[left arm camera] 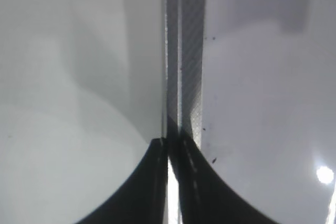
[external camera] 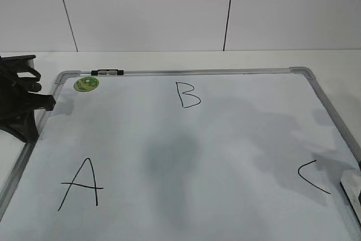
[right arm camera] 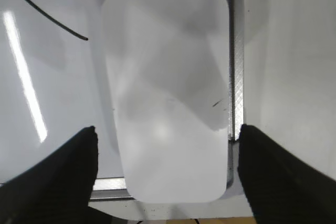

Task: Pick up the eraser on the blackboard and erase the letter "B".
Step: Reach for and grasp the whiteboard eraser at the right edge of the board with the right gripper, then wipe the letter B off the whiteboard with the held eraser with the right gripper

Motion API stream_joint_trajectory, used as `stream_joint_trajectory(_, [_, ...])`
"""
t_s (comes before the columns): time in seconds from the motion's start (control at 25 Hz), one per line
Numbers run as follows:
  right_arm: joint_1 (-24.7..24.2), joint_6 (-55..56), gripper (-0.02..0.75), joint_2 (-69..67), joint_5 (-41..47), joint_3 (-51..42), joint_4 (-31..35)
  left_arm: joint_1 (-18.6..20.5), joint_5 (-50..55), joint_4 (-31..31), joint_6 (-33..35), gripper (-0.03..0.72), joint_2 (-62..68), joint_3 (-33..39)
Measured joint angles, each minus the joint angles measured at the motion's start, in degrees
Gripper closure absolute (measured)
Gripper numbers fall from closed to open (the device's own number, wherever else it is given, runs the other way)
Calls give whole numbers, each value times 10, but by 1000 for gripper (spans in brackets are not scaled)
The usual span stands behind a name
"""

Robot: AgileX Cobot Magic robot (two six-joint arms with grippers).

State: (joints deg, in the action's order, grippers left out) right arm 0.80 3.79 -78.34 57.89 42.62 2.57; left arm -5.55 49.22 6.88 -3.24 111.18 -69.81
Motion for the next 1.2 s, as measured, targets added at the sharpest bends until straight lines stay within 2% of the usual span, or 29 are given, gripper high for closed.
stream_joint_trajectory(1.2, [0,-5,100,-82,-39,4,-7,0,2,-2,0,655,0,-1])
